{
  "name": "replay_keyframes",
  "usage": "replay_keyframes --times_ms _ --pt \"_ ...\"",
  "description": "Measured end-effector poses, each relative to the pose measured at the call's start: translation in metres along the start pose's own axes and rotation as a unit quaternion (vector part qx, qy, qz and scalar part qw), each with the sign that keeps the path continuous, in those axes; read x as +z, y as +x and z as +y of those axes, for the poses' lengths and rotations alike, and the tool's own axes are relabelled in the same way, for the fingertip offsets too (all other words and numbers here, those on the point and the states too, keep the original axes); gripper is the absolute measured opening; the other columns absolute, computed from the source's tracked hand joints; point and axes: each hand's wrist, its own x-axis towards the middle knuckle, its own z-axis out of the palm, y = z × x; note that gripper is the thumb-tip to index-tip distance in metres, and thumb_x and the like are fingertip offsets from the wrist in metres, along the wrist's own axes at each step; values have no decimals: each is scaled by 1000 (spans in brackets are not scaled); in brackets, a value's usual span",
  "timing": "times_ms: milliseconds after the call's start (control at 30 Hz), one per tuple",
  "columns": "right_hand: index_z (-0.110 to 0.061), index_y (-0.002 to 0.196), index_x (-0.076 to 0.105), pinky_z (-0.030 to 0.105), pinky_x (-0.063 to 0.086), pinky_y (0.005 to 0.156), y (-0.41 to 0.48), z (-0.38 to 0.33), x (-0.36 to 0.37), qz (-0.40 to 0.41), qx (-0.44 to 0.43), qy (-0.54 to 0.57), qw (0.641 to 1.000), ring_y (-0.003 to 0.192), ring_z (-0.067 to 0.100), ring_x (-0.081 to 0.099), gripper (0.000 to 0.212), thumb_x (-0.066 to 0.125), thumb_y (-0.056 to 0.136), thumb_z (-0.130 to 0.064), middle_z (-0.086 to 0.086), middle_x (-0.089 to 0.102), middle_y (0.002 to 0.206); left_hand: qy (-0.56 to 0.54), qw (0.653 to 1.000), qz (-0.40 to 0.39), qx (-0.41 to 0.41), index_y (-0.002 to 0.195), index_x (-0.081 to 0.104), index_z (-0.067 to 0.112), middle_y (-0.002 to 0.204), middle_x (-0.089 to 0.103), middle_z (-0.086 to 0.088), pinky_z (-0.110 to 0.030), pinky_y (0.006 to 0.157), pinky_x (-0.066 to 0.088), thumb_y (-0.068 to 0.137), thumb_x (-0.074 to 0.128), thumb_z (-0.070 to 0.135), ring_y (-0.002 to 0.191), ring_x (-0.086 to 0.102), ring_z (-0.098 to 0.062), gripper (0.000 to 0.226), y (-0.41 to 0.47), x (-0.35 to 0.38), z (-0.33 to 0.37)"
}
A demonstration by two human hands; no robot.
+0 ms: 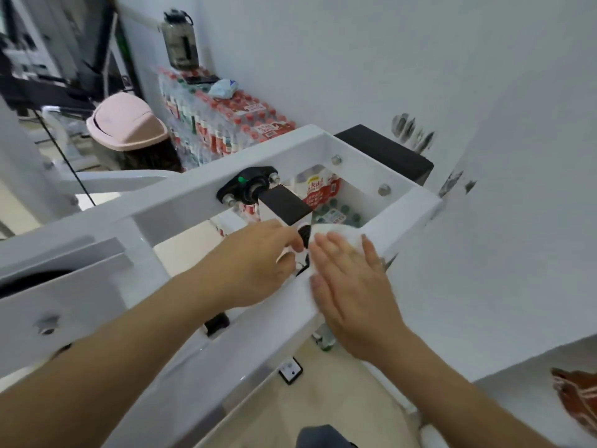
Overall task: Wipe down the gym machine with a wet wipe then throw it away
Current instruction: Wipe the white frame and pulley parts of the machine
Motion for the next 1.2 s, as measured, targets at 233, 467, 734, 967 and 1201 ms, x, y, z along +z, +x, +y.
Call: replay_keyframes --times_ms 233,467,734,967,1201 --pt "-22 127 64 40 20 114 -7 -13 -2 -31 -103 22 994 128 14 52 50 25 99 -39 -4 62 131 83 982 131 -104 114 56 20 120 50 5 -27 90 39 88 46 6 112 42 -16 31 -84 9 -29" --pt "-5 128 61 45 27 115 -28 -56 8 6 -118 21 993 128 27 52 55 25 99 -35 13 61 132 81 919 294 -248 103 61 10 106 59 -9 -40 81 45 77 47 3 98 53 -30 30 -146 29 -14" --pt "-10 140 51 41 29 114 -55 -97 17 -15 -239 61 969 136 22 45 55 24 101 -39 9 50 145 205 900 158 -350 105 51 16 82 49 1 -32 47 23 84 -4 37 70 49 -25 63 -213 49 9" --pt "-4 138 50 44 30 115 -44 -87 13 17 -114 40 992 135 27 44 62 16 100 -38 13 52 142 284 888 127 -338 99 48 14 83 48 -4 -33 49 23 72 -20 28 71 49 -28 74 -211 52 11" --pt "-14 140 51 37 25 115 -73 -145 18 -24 -264 66 962 137 19 43 56 18 100 -35 4 50 146 77 927 187 -317 132 47 15 119 59 -8 -44 84 46 98 37 17 108 56 -31 35 -245 40 11"
